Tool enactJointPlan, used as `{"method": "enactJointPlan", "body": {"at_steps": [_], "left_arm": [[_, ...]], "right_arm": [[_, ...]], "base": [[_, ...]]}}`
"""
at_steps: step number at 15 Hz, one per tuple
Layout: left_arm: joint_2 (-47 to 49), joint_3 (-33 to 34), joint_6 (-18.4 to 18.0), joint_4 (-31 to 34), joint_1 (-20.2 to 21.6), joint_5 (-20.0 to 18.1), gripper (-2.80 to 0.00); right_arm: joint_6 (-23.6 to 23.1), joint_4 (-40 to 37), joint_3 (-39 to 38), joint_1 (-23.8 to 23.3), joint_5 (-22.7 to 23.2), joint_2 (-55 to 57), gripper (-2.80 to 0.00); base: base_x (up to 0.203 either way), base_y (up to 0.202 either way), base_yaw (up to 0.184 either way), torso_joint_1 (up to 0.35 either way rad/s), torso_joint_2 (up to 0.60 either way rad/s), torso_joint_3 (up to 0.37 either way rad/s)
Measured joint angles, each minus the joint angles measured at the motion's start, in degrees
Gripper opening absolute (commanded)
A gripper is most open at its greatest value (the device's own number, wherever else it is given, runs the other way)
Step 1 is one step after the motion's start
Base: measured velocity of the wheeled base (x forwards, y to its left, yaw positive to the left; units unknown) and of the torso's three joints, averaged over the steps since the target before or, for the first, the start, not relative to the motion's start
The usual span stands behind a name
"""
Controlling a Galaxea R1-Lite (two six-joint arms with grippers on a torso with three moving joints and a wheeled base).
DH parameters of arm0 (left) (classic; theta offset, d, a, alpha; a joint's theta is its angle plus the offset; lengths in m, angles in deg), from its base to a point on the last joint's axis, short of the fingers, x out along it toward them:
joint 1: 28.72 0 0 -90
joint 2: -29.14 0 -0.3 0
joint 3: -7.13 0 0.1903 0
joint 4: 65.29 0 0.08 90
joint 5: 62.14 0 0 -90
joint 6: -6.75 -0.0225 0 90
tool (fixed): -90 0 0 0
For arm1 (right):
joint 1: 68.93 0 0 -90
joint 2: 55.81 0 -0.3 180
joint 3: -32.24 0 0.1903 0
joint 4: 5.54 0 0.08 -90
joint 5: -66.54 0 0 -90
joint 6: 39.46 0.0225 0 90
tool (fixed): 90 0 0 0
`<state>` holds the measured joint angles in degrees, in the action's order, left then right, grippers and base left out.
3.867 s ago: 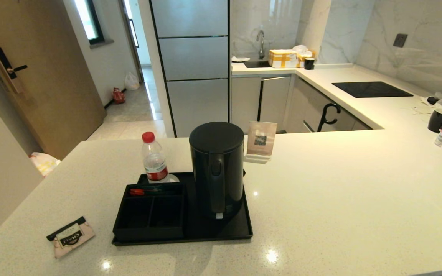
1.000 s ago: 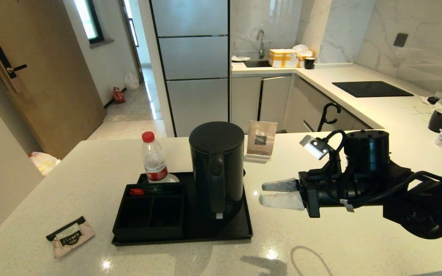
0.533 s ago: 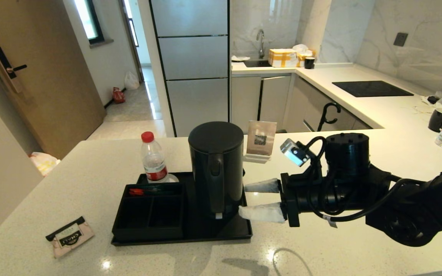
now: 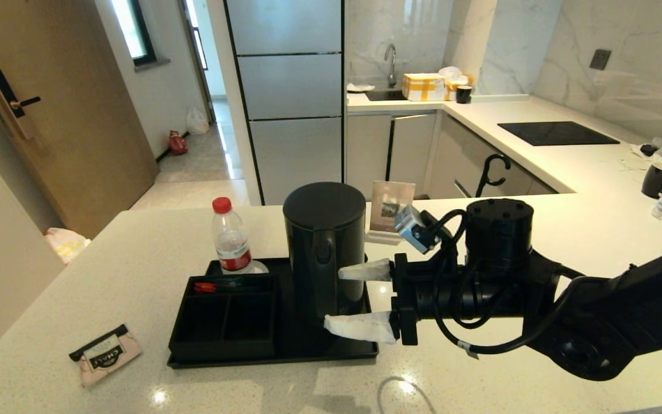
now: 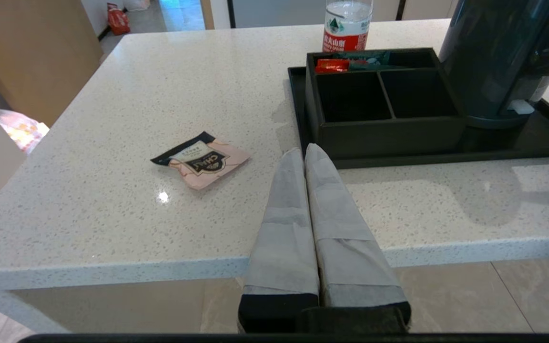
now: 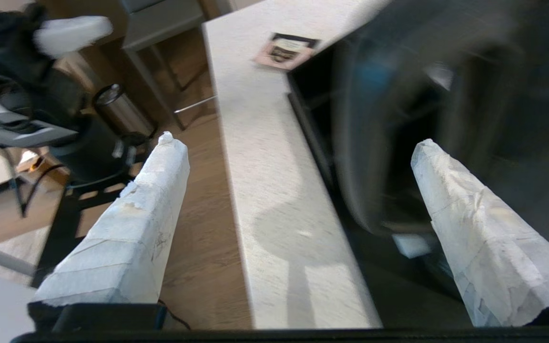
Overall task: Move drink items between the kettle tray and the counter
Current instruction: Pick up the kettle
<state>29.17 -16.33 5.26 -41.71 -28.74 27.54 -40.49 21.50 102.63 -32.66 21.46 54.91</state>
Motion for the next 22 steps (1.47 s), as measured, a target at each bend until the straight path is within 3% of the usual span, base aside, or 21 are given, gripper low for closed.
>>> {"method": "enactJointPlan", "body": {"at_steps": [8, 22], "left_arm": [[0.0, 0.0, 0.0, 0.1, -0.1, 0.0, -2.8], [0.0, 0.0, 0.0, 0.1, -0.1, 0.0, -2.8]], "right_arm": [[-0.4, 4.7, 1.7, 1.9, 0.2, 3.5, 0.0], [-0.4, 3.7, 5.0, 4.4, 0.0, 7.8, 0.0]], "base": [[0.0, 0.0, 0.0, 0.0, 0.0, 0.0], [0.0, 0.0, 0.0, 0.0, 0.0, 0.0]]}}
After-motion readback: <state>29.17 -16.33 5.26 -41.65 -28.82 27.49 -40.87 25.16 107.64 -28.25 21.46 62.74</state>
